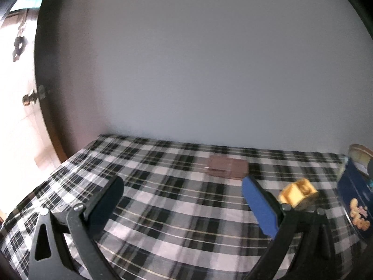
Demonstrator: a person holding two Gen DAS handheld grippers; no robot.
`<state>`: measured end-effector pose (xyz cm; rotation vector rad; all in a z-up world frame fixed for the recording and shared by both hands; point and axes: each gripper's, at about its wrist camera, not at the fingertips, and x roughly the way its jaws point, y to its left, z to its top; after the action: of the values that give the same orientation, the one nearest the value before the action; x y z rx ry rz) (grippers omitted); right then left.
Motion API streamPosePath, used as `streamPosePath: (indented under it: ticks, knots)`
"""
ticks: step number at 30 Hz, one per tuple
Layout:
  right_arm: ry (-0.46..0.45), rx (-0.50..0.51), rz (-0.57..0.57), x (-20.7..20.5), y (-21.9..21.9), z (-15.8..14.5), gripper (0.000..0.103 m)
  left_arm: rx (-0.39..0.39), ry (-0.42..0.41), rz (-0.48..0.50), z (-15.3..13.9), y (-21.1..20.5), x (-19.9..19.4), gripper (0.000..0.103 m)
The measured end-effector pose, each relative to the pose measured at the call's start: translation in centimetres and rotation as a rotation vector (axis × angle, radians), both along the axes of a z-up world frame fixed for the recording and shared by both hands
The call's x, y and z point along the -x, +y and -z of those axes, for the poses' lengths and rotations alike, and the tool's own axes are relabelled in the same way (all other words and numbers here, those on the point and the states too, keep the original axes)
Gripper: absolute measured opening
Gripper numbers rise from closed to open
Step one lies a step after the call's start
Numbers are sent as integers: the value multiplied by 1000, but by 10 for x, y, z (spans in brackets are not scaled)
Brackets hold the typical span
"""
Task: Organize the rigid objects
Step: 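Move both tools away from the tin toward the yellow block and brown box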
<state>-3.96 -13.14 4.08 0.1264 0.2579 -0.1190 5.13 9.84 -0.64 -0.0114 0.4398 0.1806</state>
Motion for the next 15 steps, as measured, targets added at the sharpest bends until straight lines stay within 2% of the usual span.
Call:
streamPosePath:
  ticks: [5,8,15]
  knots:
    - [38,25,-24,-13,13,4,96,-25,39,-61,4,24,-13,102]
    - [67,39,-63,-25,27,5,96,-9,78,-90,7,37,-20,102]
    - [346,67,-187,-85,52,26,96,40,126,-121,13,55,-26,102]
